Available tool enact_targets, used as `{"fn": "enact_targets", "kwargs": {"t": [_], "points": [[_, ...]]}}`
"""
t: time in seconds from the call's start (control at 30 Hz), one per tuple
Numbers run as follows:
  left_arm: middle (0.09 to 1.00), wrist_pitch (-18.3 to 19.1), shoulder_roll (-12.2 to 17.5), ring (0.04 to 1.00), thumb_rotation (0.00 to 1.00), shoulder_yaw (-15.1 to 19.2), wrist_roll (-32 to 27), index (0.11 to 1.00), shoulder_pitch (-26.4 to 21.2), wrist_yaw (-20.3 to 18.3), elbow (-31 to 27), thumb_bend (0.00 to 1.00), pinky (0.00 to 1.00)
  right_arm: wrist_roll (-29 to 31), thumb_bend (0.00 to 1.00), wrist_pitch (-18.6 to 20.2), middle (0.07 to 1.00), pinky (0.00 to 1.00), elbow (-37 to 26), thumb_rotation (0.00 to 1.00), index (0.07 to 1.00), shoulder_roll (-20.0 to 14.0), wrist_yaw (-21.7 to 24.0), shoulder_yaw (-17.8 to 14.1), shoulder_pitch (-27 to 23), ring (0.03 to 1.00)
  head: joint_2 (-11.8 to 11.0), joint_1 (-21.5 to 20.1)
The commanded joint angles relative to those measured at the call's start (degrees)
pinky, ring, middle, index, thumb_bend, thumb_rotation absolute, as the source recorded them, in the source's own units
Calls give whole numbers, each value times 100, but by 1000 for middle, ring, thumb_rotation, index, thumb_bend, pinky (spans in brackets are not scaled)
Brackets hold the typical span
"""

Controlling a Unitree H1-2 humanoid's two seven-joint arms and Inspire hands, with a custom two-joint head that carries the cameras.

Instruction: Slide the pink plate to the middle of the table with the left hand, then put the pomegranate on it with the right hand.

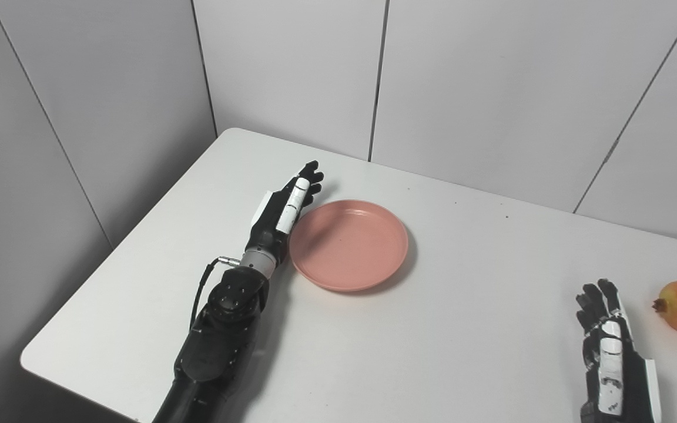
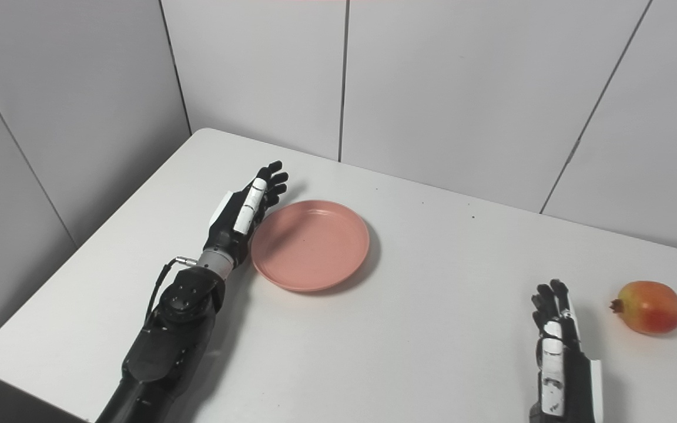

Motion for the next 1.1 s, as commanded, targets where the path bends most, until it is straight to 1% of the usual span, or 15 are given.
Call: {"fn": "enact_targets", "kwargs": {"t": [0.0,0.23,0.37,0.57,0.63,0.73,0.87,1.07], "points": [[911,-10,-6,912,1000,-23,16,914,-205,-11,-133,694,938,39,410,-111,918,967,-13,925,930,-12,27,-30,17,928,6,-4],[906,163,-146,910,1000,-110,12,910,-212,-61,-202,688,953,-11,415,-127,920,967,13,929,931,-8,4,-28,-8,927,24,-49],[918,348,-135,926,1000,-224,123,920,-156,-104,-354,693,981,-15,411,-138,921,966,6,921,931,-11,19,-17,-10,927,41,-100],[915,488,-161,928,1000,-324,251,915,-148,-68,-447,700,980,-33,411,-175,922,960,32,911,929,-20,21,-14,-13,930,51,-98],[915,475,-162,929,1000,-342,232,916,-148,-122,-449,702,990,-56,407,-203,919,955,41,911,927,-17,8,-17,-15,927,51,-102],[918,412,-159,926,1000,-350,178,921,-144,-186,-434,693,978,-38,412,-203,919,953,54,911,928,-12,19,-23,-17,928,55,-106],[923,417,-156,930,1000,-374,170,924,-122,-252,-481,701,979,-11,415,-179,918,956,49,909,928,9,11,-32,-11,928,73,-124],[916,376,-194,915,1000,-467,250,918,-107,-307,-542,693,937,-4,423,-178,922,964,22,899,931,10,26,-14,2,931,119,-182]]}}
